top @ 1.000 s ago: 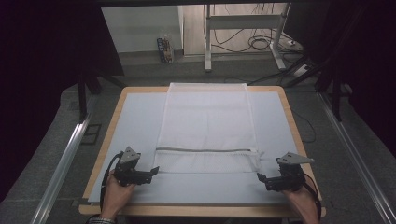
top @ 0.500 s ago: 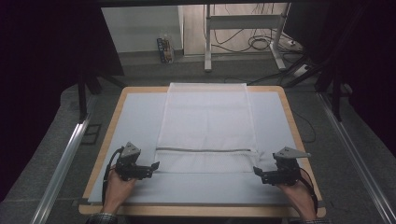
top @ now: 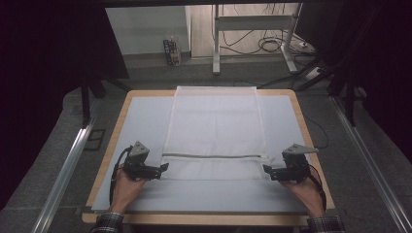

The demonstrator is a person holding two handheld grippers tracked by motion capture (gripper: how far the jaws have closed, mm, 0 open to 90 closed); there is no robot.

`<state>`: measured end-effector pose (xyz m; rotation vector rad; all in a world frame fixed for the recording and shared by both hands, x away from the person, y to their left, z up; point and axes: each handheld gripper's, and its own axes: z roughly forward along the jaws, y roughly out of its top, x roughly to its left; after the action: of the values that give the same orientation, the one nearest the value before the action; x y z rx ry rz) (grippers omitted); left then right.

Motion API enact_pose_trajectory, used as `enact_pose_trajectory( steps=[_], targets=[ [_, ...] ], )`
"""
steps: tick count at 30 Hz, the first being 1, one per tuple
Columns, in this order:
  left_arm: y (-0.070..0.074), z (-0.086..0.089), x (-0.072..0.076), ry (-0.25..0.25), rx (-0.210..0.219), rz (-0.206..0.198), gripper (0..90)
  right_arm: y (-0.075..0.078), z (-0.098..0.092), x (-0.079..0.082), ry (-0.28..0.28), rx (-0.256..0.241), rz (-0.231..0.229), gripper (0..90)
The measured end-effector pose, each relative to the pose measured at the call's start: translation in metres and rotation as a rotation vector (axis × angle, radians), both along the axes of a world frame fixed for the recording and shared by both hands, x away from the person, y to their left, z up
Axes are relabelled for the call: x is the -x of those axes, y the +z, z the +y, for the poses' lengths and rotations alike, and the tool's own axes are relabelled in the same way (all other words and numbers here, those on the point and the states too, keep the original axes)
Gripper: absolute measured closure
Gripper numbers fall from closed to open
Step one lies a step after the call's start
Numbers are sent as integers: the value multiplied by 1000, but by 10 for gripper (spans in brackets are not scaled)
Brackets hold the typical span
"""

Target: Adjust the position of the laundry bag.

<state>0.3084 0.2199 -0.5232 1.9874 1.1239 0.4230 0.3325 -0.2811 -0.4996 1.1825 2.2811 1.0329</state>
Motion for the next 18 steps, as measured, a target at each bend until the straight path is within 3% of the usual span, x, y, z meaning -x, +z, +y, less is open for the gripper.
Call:
enact_pose_trajectory(
  steps=[3, 8, 13, 18],
  targets=[
    [1, 1, -5, 12, -12, 5, 28, 2, 3, -6, -13, 21, -1, 151],
    [2, -1, -13, 29, -43, 2, 70, 6, 4, -12, -12, 10, 5, 261],
    [1, -4, -21, 37, -76, -11, 99, 8, 6, -20, -4, 5, 16, 305],
    [2, -5, -29, 43, -68, -16, 130, 7, 12, -28, 6, 13, 4, 367]
  ],
)
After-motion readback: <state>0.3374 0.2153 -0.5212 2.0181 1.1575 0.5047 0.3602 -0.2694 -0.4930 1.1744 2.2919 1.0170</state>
